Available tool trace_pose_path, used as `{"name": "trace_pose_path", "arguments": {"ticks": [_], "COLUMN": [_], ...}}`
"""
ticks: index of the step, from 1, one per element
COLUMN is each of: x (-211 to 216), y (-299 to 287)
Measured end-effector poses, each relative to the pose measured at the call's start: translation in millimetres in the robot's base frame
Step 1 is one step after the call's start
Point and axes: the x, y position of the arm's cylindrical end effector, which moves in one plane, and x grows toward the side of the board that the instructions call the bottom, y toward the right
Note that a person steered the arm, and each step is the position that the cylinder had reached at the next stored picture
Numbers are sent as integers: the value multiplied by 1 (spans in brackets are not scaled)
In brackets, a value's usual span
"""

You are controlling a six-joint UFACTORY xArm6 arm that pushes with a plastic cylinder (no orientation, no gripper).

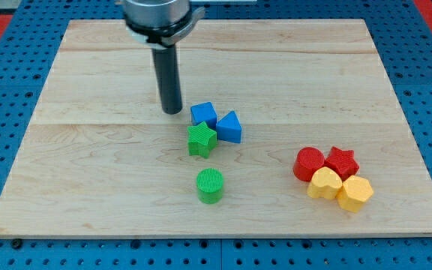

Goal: Move the green star towards right side of green circle

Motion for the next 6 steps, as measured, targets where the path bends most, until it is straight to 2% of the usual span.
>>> {"name": "trace_pose_path", "arguments": {"ticks": [2, 3, 5, 6], "x": [18, 28, 37, 28], "y": [71, 79, 67, 41]}}
